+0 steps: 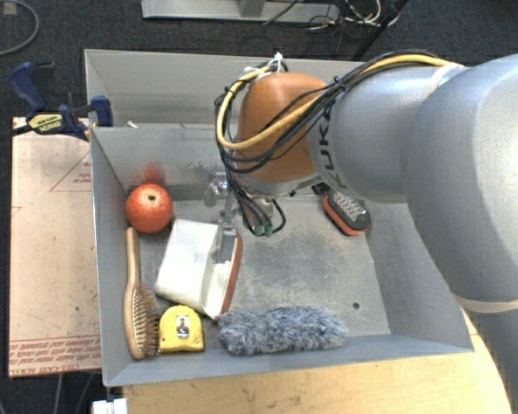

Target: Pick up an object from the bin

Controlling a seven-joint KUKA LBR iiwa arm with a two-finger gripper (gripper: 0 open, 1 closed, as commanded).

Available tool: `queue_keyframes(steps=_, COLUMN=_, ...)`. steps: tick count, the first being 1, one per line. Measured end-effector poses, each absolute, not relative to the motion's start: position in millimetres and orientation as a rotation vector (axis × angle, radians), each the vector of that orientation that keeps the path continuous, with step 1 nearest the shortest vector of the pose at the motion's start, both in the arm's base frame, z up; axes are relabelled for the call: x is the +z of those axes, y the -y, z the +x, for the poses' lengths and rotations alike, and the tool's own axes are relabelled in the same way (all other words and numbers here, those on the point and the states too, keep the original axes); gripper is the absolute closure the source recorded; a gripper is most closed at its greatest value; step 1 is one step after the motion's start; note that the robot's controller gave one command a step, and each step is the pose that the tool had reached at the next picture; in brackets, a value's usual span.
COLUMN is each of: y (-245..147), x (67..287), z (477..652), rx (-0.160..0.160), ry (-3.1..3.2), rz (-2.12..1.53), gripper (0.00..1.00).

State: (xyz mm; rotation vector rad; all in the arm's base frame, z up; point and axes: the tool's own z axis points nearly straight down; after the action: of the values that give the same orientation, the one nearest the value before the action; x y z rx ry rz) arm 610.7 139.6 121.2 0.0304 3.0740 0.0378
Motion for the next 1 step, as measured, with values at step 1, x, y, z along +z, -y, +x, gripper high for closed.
queue_keyframes(steps=1, y=-127.2, x=94.6, z=595.7, rx=0.028, ry=-3.081, rz=-0.141, gripper=0.0)
